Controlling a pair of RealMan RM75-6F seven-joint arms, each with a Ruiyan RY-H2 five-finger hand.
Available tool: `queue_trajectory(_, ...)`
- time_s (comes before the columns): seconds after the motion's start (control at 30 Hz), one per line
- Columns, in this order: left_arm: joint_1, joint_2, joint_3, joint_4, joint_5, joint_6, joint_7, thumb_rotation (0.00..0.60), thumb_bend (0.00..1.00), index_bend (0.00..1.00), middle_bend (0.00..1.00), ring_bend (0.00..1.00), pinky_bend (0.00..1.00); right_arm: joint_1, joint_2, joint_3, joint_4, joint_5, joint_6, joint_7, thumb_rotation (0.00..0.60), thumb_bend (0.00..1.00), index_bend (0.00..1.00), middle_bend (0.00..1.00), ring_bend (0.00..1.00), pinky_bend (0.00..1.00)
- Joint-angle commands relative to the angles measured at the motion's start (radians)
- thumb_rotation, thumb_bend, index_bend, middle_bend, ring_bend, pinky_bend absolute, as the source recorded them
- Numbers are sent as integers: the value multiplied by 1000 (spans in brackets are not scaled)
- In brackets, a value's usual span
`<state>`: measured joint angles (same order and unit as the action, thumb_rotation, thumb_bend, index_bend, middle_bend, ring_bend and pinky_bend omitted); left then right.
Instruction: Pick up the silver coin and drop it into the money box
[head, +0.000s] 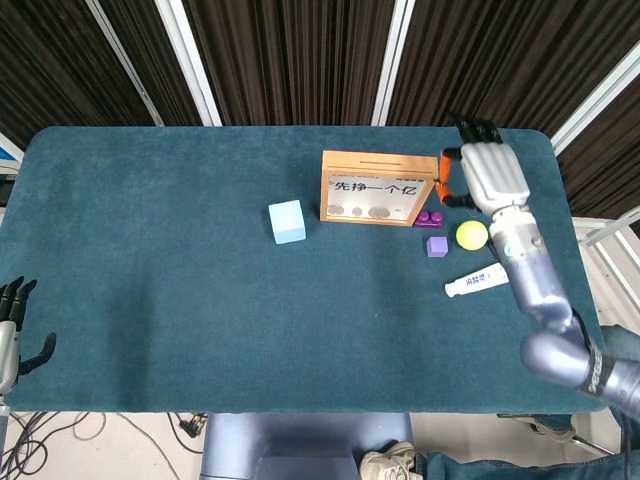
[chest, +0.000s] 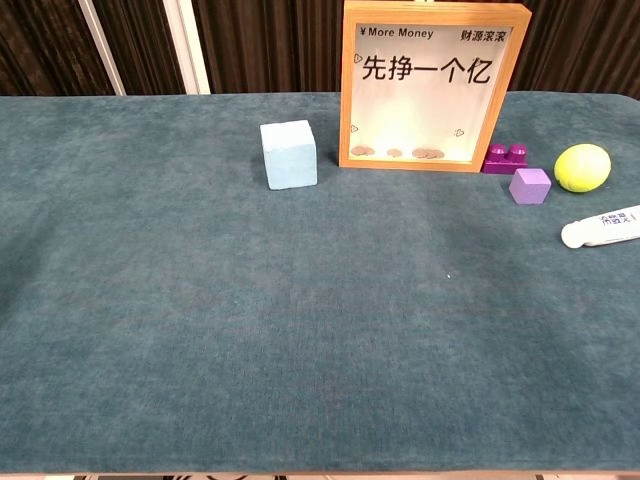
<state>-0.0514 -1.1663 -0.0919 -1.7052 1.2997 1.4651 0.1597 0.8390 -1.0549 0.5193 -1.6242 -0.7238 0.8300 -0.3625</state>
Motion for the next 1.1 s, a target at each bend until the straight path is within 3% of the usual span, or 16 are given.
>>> queue_trajectory(0.03, -3, -2, -5, -3, -13, -6, 10, 600, 360, 89, 4, 0, 0, 103, -11, -6, 125, 90, -104, -9, 600, 613, 720, 22, 0, 0)
queue_trajectory(0.33, -7, -8, -7, -9, -30, -9, 37, 600, 360, 89, 4, 0, 0, 282, -22, -91, 366, 285, -391, 4, 600, 613, 719, 21, 0, 0)
queue_trajectory(0.6, -9, -16, -18, -18, -65, -9, 57, 600, 360, 89, 5, 0, 0, 436, -33, -248, 581, 447, -671, 132, 600, 615, 719, 21, 0, 0)
queue_trajectory(0.83, -11, -16, -23, -28, -87, -12, 67, 600, 360, 89, 5, 0, 0, 536, -102, -367, 744, 432, -808, 278, 600, 636, 720, 21, 0, 0)
queue_trajectory(1.1, -14, -15, -24, -35, -103, -18, 81, 600, 360, 89, 4, 0, 0, 581, -178, -415, 892, 336, -955, 428, 600, 642, 714, 16, 0, 0)
